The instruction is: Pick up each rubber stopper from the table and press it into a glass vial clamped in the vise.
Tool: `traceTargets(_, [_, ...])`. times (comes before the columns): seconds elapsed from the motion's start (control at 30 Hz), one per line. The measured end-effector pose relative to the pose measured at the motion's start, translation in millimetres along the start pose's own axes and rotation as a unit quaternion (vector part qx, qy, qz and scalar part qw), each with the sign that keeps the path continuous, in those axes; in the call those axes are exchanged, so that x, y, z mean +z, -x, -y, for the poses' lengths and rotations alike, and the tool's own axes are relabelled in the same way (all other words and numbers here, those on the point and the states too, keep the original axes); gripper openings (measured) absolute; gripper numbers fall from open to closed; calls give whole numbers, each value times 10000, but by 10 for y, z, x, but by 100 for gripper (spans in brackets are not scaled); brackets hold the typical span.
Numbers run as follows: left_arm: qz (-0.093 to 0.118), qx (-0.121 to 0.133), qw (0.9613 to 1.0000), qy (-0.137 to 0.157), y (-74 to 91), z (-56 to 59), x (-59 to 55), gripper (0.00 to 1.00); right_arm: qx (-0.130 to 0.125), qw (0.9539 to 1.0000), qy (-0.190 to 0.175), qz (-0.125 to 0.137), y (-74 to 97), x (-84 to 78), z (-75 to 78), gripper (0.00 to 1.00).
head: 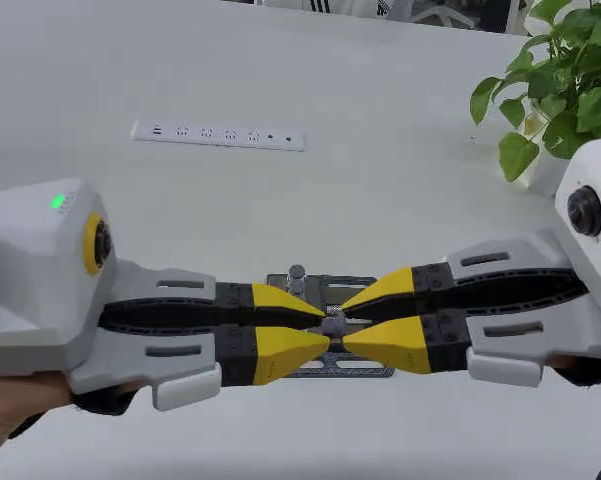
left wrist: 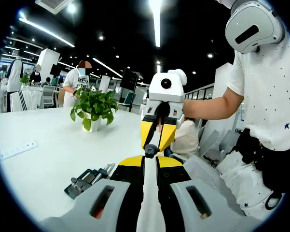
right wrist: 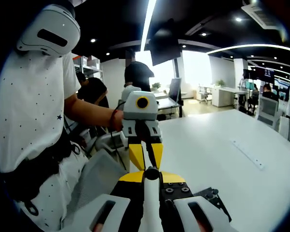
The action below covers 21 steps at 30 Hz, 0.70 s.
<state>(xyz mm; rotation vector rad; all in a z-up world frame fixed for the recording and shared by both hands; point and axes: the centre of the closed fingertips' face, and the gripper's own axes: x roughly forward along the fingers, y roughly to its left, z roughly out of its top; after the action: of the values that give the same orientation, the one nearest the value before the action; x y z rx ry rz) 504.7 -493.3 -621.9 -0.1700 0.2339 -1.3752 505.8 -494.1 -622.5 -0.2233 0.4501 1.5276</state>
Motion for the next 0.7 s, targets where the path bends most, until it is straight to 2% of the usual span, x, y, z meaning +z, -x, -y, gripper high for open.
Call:
traceTargets(0.27, [-285, 327, 9990, -143, 78, -102, -190, 18, -215, 9994, -65, -250, 6, -64, 174, 5])
traceTargets(0.4, [-409, 491, 9977, -243, 99, -154, -280, 28, -305, 9982, -60, -510, -60, -132, 275, 5])
traceTargets(0.57, [-558, 625, 9959, -343, 138, -207, -386, 37, -323, 9958, -2, -861, -116, -220, 400, 5])
traceTargets(0.7, [-688, 774, 9937, -423, 186, -276, -473, 47, -334, 9933, 23, -1104, -158, -268, 498, 5])
